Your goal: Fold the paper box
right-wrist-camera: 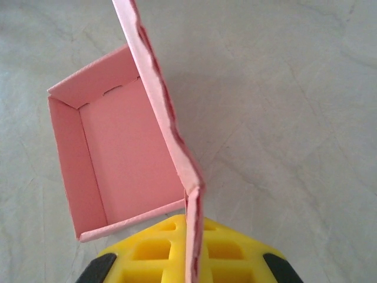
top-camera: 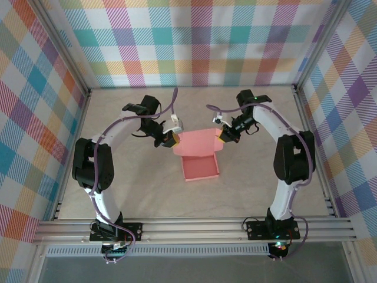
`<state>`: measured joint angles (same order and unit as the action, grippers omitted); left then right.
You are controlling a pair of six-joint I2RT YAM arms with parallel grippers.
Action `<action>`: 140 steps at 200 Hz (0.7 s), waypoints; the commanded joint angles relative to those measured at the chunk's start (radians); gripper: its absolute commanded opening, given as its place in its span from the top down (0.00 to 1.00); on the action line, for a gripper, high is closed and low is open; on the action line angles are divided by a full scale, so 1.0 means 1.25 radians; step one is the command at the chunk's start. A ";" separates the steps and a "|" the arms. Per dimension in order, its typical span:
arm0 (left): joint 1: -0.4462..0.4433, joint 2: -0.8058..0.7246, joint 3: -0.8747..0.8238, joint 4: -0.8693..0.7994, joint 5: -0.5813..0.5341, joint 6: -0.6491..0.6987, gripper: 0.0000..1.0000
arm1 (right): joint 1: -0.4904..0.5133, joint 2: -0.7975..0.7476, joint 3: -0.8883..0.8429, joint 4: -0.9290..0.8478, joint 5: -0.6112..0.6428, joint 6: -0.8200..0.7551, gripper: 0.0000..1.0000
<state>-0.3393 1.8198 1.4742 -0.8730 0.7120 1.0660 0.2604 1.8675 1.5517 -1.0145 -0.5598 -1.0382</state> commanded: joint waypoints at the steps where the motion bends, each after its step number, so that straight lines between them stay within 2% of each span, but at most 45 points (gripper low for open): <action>1: -0.017 -0.043 -0.017 0.058 -0.032 -0.055 1.00 | 0.013 -0.089 -0.062 0.105 0.023 0.076 1.00; 39: -0.065 -0.052 -0.030 0.213 -0.154 -0.200 1.00 | 0.059 -0.185 -0.157 0.260 0.143 0.228 1.00; 80: -0.113 -0.050 -0.025 0.330 -0.298 -0.372 1.00 | 0.081 -0.243 -0.222 0.423 0.273 0.486 1.00; 140: -0.187 -0.049 -0.009 0.366 -0.391 -0.575 1.00 | 0.152 -0.308 -0.354 0.593 0.459 0.744 1.00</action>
<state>-0.5194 1.7805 1.4544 -0.4881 0.2432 0.5064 0.3885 1.5257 1.1526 -0.4362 -0.0605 -0.3031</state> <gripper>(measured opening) 0.044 0.050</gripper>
